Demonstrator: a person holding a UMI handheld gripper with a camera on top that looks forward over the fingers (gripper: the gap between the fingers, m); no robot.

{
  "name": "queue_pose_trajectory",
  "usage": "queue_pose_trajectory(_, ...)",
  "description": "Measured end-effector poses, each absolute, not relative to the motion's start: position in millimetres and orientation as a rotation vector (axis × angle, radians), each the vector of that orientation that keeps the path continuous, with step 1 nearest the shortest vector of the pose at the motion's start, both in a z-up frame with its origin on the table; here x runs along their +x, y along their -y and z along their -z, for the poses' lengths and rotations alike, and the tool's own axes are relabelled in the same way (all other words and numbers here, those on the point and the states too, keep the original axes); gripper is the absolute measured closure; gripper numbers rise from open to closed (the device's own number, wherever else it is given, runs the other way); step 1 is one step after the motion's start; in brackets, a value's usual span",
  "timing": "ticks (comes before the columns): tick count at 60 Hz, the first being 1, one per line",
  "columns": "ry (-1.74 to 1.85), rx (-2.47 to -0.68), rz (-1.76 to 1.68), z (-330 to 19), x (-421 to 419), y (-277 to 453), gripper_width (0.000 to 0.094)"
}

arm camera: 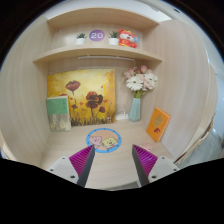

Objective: Arrange mouse

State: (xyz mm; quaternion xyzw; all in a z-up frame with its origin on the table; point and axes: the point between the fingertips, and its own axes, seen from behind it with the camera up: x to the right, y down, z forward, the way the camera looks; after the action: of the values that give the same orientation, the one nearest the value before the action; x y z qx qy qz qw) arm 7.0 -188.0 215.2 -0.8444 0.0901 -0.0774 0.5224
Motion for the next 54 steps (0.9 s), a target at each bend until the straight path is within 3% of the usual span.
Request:
queue_pose_trajectory(27, -0.19, -2.257, 0.159, -53.0, 52.8, 234.3, 0.0192)
queue_pose_trajectory(54, -0.319, -2.384, 0.161, 10.9, 186.6, 145.2, 0.0194)
